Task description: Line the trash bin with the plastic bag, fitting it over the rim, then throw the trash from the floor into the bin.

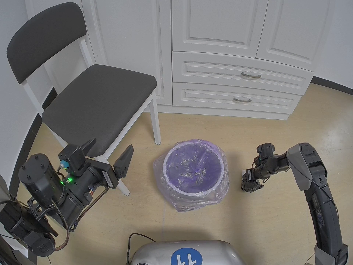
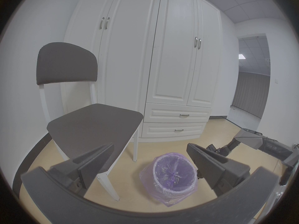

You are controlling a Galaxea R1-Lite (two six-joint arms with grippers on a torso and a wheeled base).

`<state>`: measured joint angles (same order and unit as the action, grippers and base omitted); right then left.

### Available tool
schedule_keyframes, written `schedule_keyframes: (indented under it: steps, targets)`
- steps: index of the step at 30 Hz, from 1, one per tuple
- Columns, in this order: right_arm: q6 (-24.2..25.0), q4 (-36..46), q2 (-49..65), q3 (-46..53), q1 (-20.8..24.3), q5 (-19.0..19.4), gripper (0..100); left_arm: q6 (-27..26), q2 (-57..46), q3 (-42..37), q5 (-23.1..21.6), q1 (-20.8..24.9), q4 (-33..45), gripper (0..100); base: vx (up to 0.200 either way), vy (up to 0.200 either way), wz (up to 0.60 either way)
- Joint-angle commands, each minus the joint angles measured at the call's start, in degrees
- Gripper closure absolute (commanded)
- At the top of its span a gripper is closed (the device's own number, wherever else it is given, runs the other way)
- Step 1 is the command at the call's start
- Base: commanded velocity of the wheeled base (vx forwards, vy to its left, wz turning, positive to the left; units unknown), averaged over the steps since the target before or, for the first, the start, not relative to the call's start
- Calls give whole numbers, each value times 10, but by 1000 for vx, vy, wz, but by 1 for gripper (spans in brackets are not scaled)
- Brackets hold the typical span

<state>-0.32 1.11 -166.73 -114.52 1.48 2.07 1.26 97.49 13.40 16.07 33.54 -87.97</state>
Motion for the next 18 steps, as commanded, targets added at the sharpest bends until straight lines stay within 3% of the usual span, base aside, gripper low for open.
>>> schedule_keyframes:
  steps: [1, 5, 11, 15, 18]
  targets:
    - [-16, 52, 155, 76, -22, 0, 100, 3, -57, -24, 1, 4, 0, 0, 0, 0, 0]
    - [-32, 33, 340, 227, -25, 22, 100, 5, -81, -35, 1, 9, 0, 0, 0, 0, 0]
    - [-38, -74, 521, 391, -6, 30, 100, 3, -99, -43, 1, 14, 0, 0, 0, 0, 0]
    - [-37, -122, 535, 430, 5, 30, 100, 3, -111, -48, 1, 14, 0, 0, 0, 0, 0]
    - [-51, -126, 469, 417, 1, 30, 100, 4, -112, -47, 1, 14, 0, 0, 0, 0, 0]
